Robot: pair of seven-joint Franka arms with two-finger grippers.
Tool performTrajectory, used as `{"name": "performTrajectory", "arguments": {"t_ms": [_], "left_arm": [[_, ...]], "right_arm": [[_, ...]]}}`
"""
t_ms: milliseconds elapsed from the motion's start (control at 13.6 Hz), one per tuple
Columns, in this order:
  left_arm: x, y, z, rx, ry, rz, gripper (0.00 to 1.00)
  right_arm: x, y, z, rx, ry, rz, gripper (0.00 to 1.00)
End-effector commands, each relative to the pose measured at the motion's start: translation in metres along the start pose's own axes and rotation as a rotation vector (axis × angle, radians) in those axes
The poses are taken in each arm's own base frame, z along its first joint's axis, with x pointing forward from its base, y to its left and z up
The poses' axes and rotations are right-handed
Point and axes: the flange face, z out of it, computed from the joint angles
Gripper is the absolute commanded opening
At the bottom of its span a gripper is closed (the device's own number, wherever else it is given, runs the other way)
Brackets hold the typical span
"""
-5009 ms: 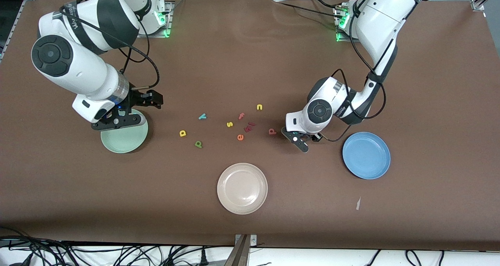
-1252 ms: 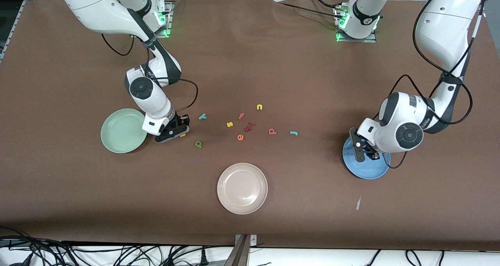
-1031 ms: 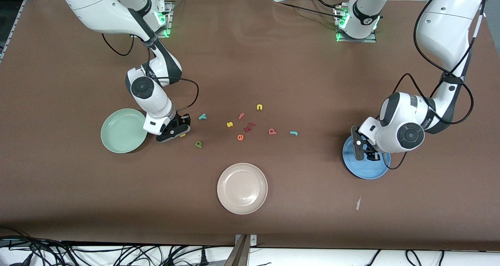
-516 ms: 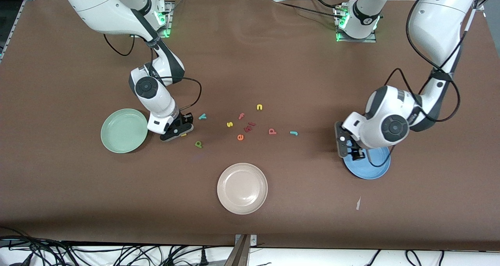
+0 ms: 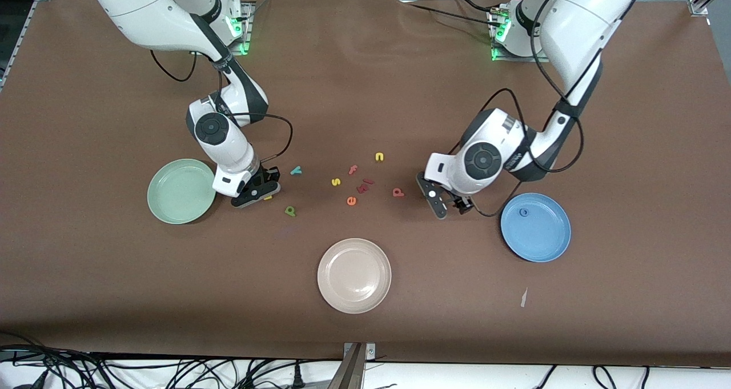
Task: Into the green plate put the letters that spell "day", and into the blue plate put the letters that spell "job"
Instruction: 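Place the yellow a in the green plate with the right gripper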
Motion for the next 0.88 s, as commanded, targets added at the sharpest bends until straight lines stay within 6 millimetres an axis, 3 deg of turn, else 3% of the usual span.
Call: {"name": "performTrajectory", "arguments": {"t_ms": [0,74,221,368,516,663,810], "left_arm": [[0.010,-0.007,0.029,-0.002,-0.011,-0.008,1.00],[0.018,0.002,0.032,0.019,-0.024,0.020,1.00],[0.024,0.000,0.028,0.031,-0.013,0.014,0.97],[0.025,0.001,0.036,0.024,-0.020,0.018,0.90],[0.038,0.012,0.031,0.038,-0.012,0.044,0.86],[0.044,0.022,0.033,0.047,-0.017,0.068,0.79],[0.044,0.023,0.033,0.060,-0.023,0.078,0.73]], "right_arm": [[0.005,0.010,-0.023,-0.025,0.030,-0.011,0.10],[0.006,0.015,-0.040,-0.039,0.015,-0.013,0.09],[0.006,0.037,-0.076,-0.067,-0.009,-0.037,0.09],[-0.003,0.074,-0.103,-0.089,-0.047,-0.089,0.10],[-0.021,0.124,-0.124,-0.101,-0.092,-0.136,0.10],[-0.045,0.163,-0.125,-0.092,-0.135,-0.189,0.10],[-0.070,0.179,-0.112,-0.074,-0.175,-0.179,0.16]]}}
